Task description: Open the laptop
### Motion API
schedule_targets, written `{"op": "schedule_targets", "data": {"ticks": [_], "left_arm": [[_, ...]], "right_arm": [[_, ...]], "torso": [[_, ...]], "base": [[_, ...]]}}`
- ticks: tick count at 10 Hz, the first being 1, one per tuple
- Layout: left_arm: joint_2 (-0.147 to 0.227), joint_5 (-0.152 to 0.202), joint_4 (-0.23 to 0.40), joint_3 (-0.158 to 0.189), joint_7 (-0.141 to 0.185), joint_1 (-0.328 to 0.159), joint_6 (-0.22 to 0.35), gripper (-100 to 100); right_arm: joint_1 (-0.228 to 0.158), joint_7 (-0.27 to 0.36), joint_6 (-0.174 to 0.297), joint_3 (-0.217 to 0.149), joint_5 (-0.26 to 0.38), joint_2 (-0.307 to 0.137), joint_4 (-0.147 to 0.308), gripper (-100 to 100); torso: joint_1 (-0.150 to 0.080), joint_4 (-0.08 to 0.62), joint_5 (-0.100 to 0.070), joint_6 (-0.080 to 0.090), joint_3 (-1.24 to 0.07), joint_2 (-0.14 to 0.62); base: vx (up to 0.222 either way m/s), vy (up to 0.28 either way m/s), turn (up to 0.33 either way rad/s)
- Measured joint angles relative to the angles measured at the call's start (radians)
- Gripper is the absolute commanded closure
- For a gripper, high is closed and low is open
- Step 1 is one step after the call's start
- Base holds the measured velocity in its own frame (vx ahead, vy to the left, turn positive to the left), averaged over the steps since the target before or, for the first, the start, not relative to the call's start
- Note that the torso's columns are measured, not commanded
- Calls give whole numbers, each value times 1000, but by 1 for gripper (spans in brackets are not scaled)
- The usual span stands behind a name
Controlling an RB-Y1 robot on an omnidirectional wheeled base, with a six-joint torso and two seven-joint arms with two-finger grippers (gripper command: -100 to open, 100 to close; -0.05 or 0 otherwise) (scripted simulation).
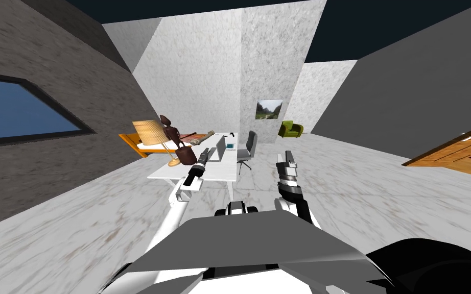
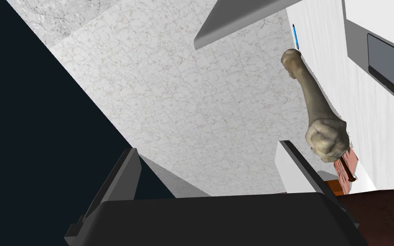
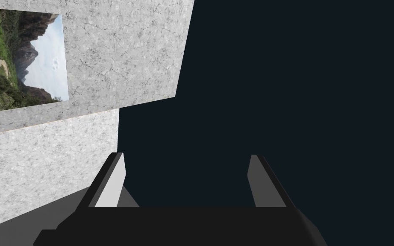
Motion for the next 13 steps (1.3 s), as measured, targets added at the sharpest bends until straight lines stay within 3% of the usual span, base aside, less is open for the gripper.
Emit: {"op": "schedule_targets", "data": {"ticks": [7,12,13], "left_arm": [[96,7,118,7,-32,-158,176,-100],[127,7,178,9,-49,-238,261,-100],[127,7,178,9,-49,-238,260,100]], "right_arm": [[0,0,0,0,0,0,0,0],[0,0,0,0,0,0,0,0],[0,0,0,0,0,0,0,0]], "torso": [[1,0,0,0,0,0],[2,0,1,0,1,1],[2,0,1,0,1,2]], "base": [[48,-55,-48],[24,-33,-24],[0,0,0]]}}
